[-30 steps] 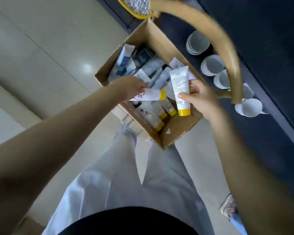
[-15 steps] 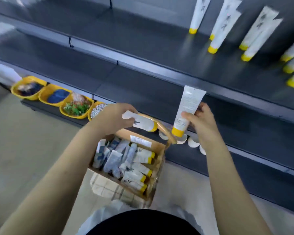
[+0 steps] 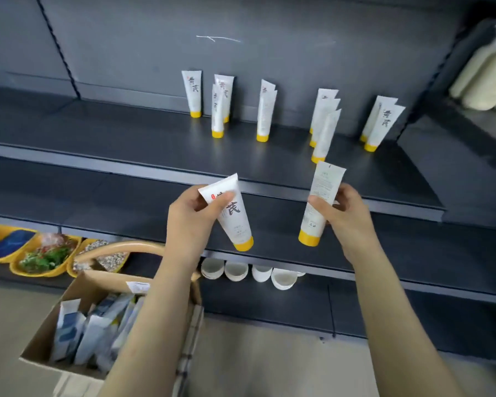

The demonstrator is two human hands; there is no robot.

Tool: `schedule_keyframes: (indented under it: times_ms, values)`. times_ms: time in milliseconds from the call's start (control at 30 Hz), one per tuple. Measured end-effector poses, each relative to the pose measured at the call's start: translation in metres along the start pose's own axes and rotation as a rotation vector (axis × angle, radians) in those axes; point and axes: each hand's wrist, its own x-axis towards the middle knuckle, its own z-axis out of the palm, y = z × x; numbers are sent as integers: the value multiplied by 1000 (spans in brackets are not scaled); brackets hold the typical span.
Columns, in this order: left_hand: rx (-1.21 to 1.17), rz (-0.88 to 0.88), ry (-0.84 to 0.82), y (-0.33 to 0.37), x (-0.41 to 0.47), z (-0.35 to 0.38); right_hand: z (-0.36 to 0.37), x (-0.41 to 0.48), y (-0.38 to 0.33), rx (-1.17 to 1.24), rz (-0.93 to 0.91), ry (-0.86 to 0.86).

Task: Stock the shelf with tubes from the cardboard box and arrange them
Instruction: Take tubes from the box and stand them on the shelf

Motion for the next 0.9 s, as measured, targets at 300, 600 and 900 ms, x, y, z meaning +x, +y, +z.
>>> schedule_keyframes:
  times_ms: [300,600,900]
  values:
    - [-12,46,-121,33,-3,109,-111,29,3,-79,2,83]
    - [-21,62,-161,34,57,167,-138,117,21,-45,79,364]
    - [-6,90,-251,12,144,228,-145,232,30,-223,-17,445]
